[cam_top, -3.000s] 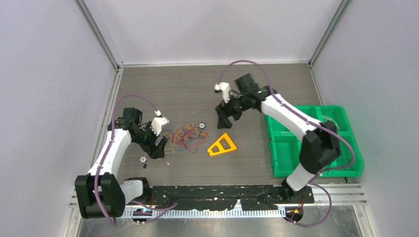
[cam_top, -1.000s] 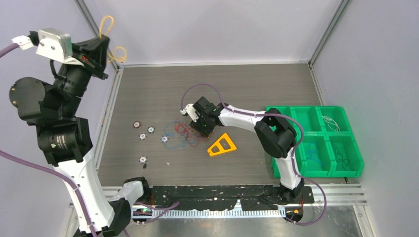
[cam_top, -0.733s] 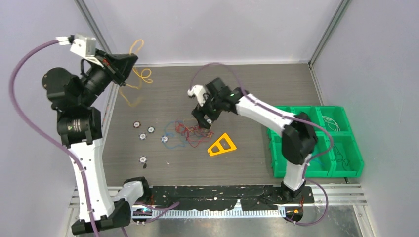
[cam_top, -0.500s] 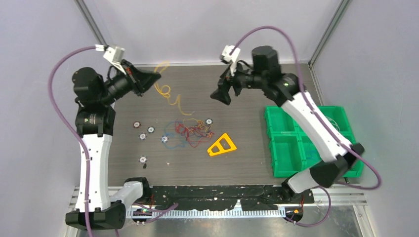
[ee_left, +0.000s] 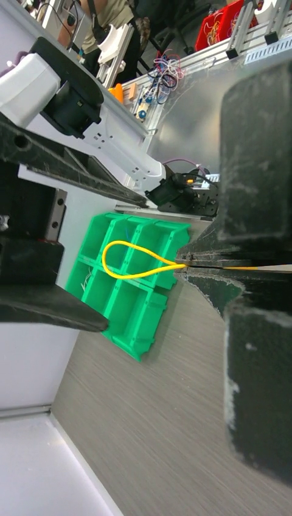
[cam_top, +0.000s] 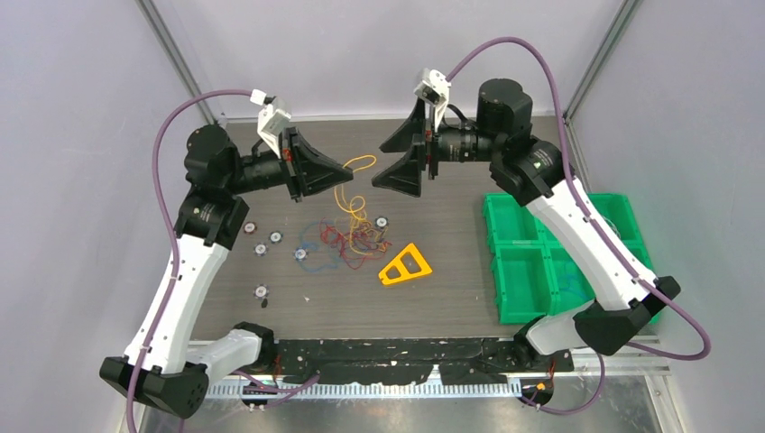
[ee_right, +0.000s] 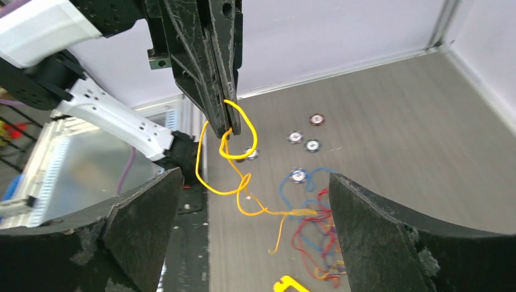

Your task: Untangle the cables

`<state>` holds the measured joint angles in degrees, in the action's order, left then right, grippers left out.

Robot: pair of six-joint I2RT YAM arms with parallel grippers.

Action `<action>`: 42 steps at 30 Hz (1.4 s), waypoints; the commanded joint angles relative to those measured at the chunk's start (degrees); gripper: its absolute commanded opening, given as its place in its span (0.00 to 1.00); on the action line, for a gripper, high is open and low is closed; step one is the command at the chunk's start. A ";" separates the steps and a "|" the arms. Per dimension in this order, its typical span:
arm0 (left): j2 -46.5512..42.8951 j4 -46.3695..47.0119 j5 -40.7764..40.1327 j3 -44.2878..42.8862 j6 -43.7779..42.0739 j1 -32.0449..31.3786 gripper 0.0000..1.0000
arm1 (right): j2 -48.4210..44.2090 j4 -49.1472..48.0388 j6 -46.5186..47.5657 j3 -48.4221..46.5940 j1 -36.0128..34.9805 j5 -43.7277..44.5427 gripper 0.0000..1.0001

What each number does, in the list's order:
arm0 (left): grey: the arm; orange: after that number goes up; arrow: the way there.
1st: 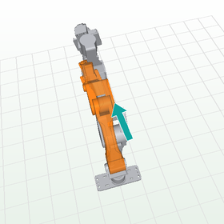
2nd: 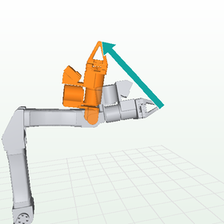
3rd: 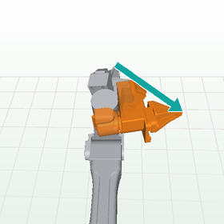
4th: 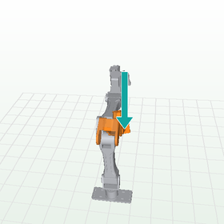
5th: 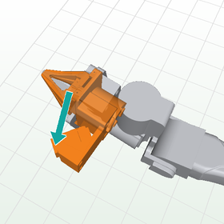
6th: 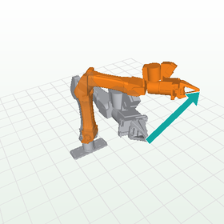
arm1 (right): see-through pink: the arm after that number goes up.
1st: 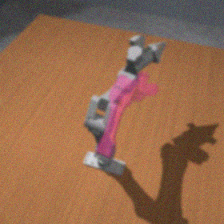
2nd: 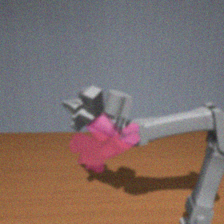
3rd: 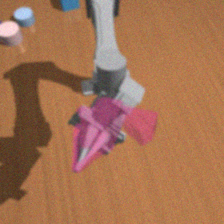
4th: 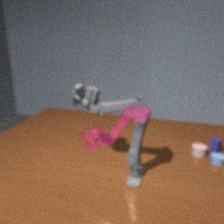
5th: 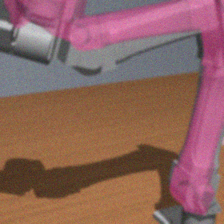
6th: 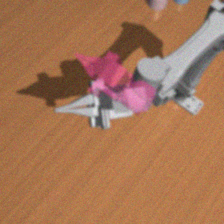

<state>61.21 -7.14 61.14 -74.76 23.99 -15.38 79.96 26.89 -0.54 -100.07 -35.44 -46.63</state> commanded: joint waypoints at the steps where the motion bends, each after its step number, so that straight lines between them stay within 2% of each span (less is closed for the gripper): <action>1: 0.51 4.76 1.32 0.11 0.11 -1.77 0.00 | -0.15 -10.59 -12.71 1.36 0.19 -5.25 0.95; 8: 1.24 5.29 1.12 0.12 0.17 -3.65 0.00 | 1.75 -19.25 -20.22 2.75 0.18 -7.84 0.87; 10: 1.49 5.43 0.72 0.00 0.25 -3.70 0.00 | 2.33 -22.24 -23.22 3.09 0.19 -8.54 0.77; 11: 1.61 5.53 0.49 -0.05 0.27 -3.74 0.00 | 2.64 -22.98 -24.26 3.12 0.24 -8.68 0.68; 12: 1.67 5.62 0.33 -0.22 0.26 -3.78 0.00 | 2.82 -23.72 -24.52 3.12 0.21 -8.75 0.63; 13: 1.79 5.67 0.31 -0.28 0.27 -3.78 0.00 | 3.03 -23.97 -24.54 3.22 0.20 -8.83 0.51; 15: 1.93 5.65 0.19 -0.53 0.16 -3.78 0.00 | 3.00 -23.74 -24.15 3.41 0.21 -9.09 0.38; 16: 2.01 5.53 0.18 -0.64 0.14 -3.78 0.00 | 2.96 -23.43 -23.89 3.49 0.20 -9.33 0.36; 17: 1.94 5.47 0.20 -0.77 -0.05 -3.78 0.00 | 2.77 -22.51 -23.26 3.55 0.26 -9.34 0.38; 18: 1.91 5.45 0.14 -0.82 -0.26 -3.78 0.00 | 2.63 -21.72 -22.18 3.56 0.27 -9.15 0.48; 20: 1.81 5.60 -0.07 -0.96 -0.51 -3.78 0.00 | 2.30 -18.78 -19.86 3.61 0.31 -7.76 0.63; 24: 1.94 5.82 -0.13 -1.18 -0.52 -3.78 0.00 | 1.88 -14.76 -17.45 4.39 0.33 -5.19 0.69; 25: 1.98 5.82 -0.10 -1.22 -0.57 -3.78 0.00 | 1.83 -14.74 -17.38 4.51 0.30 -5.52 0.65; 26: 2.03 5.82 0.01 -1.14 -0.53 -3.78 0.00 | 1.74 -15.15 -17.63 4.65 0.29 -6.03 0.48; 27: 2.07 5.75 -0.05 -1.04 -0.52 -3.78 0.00 | 1.63 -16.18 -17.86 5.00 0.24 -6.70 0.39; 28: 2.09 5.47 -0.10 -1.02 -0.52 -3.78 0.00 | 1.36 -16.62 -18.04 5.03 0.31 -6.97 0.21; 29: 2.15 5.02 -0.27 -1.01 -0.73 -3.78 0.00 | 1.31 -16.94 -18.02 4.75 0.62 -7.42 0.14; 30: 2.13 4.31 -0.36 -1.05 -1.14 -3.78 0.00 | 1.11 -17.00 -18.04 4.26 0.94 -7.60 0.07; 34: 1.42 0.34 -1.28 -0.74 -4.26 -3.78 0.00 | -0.47 -18.54 -19.54 4.70 5.83 -7.99 0.06; 35: 1.24 -0.78 -1.70 -0.80 -4.90 -3.78 0.08 | -1.06 -18.89 -20.17 5.14 6.75 -7.97 0.05; 36: 1.09 -1.89 -1.77 -0.68 -5.61 -3.78 0.23 | -2.21 -19.16 -20.23 5.85 8.58 -8.11 0.05; 37: 0.86 -2.86 -1.80 -0.63 -6.22 -3.78 0.43 | -2.85 -19.20 -20.54 6.16 9.44 -8.20 0.05; 38: 0.52 -3.87 -1.98 -0.57 -6.89 -3.78 0.58 | -4.15 -19.19 -20.64 6.87 11.39 -8.47 0.05; 40: -0.08 -6.47 -2.94 -0.40 -8.92 -3.78 0.71 | -6.12 -17.89 -20.37 7.27 14.42 -9.22 0.05; 42: -0.95 -8.90 -3.71 -0.05 -11.05 -3.63 0.74 | -8.31 -13.40 -17.83 6.85 18.17 -9.76 0.05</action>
<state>62.76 -10.57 58.76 -74.52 17.74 -19.33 78.46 11.81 -20.10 -92.29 -22.52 -55.16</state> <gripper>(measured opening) 0.705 0.071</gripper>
